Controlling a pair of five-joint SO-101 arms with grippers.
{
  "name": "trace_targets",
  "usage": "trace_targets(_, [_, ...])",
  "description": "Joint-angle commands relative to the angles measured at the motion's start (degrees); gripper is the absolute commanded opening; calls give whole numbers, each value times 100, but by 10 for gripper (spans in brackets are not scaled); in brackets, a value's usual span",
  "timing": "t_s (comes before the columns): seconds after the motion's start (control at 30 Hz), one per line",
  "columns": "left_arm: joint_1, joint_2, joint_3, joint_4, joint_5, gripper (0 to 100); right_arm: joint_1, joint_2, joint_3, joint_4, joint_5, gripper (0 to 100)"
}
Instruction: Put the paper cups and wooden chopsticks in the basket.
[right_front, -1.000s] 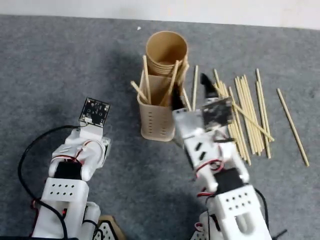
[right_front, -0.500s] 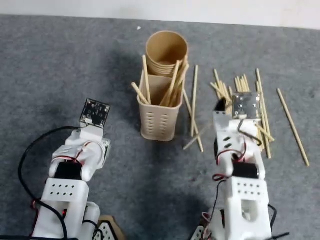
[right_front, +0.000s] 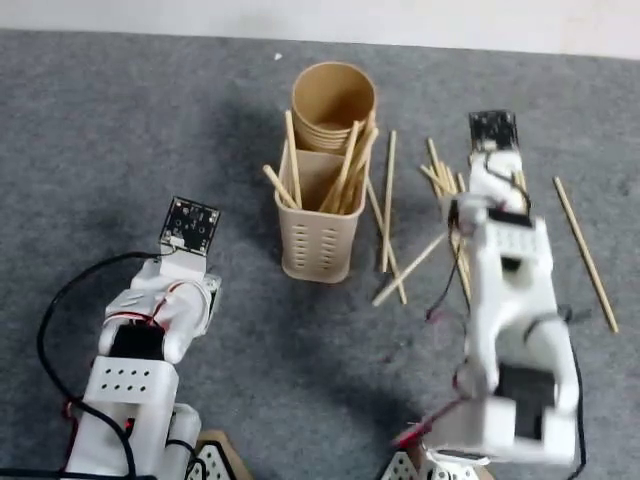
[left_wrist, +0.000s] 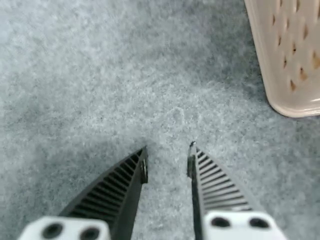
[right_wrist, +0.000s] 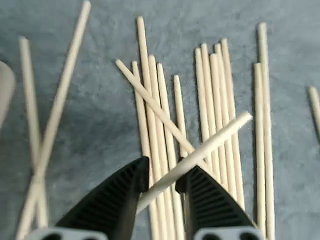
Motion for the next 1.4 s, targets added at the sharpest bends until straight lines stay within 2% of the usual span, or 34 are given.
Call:
trace_targets(0.0, [84, -57, -31, -79, 26, 147, 48, 1165, -1552, 505, 281, 88])
trace_targets(0.17, [84, -57, -31, -79, 26, 147, 57, 2404, -2774, 611, 308, 88])
trace_targets(0.33, [84, -57, -31, -88, 26, 147, -119, 3064, -3240, 637, 1064, 88])
trace_targets(0.63, [84, -57, -31, -88, 26, 147, -224, 3134, -3292, 1692, 1609, 80])
trace_targets(0.7, [84, -57, -31, -88, 26, 147, -330, 3134, -3301, 1763, 1635, 46])
trace_targets(0.77, [84, -57, -31, -88, 26, 147, -497, 3143, -3284, 1780, 1996, 9])
trace_targets(0.9, [84, -57, -31, -88, 26, 147, -664, 3143, -3292, 1930, 2180, 5])
trace_targets(1.13, [84, -57, -31, -88, 26, 147, -268, 2853, -4198, 2668, 1213, 5])
trace_targets(1.37, [84, -57, -31, -88, 26, 147, -48, 1938, -4567, 2677, 176, 5])
